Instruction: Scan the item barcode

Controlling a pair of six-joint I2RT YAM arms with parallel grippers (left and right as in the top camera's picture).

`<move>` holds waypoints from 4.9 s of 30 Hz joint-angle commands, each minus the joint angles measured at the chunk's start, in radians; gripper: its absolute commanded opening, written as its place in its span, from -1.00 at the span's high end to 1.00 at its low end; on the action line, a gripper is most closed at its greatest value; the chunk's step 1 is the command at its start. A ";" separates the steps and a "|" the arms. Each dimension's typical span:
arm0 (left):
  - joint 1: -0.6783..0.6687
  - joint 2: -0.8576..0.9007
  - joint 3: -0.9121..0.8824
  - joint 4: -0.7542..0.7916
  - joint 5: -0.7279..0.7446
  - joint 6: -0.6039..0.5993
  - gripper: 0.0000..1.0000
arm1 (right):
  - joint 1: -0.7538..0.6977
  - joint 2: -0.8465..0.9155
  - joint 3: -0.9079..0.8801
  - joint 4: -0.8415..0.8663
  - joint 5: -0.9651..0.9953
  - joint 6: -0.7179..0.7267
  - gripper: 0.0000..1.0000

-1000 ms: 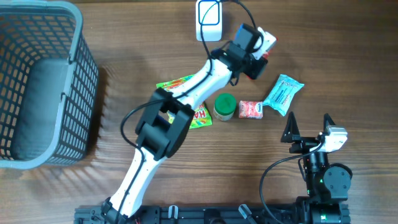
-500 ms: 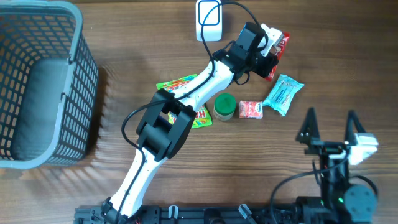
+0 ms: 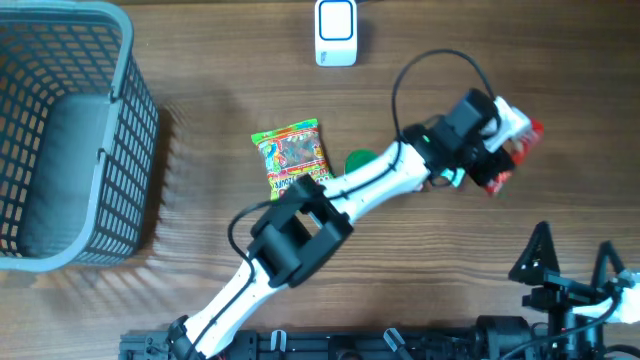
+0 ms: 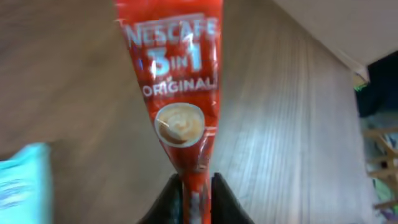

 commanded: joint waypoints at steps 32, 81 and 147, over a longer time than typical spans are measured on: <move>0.484 -0.848 0.015 -0.536 -0.212 0.246 -1.00 | -0.198 1.483 0.451 -0.331 -0.089 0.186 -0.99; 0.547 -1.006 0.015 -0.408 -0.934 0.241 -1.00 | -0.698 2.165 0.690 0.262 0.070 0.047 0.91; 0.744 -1.454 -0.324 -0.327 -0.880 0.237 -1.00 | -0.267 2.127 0.543 -0.766 -1.229 0.130 0.92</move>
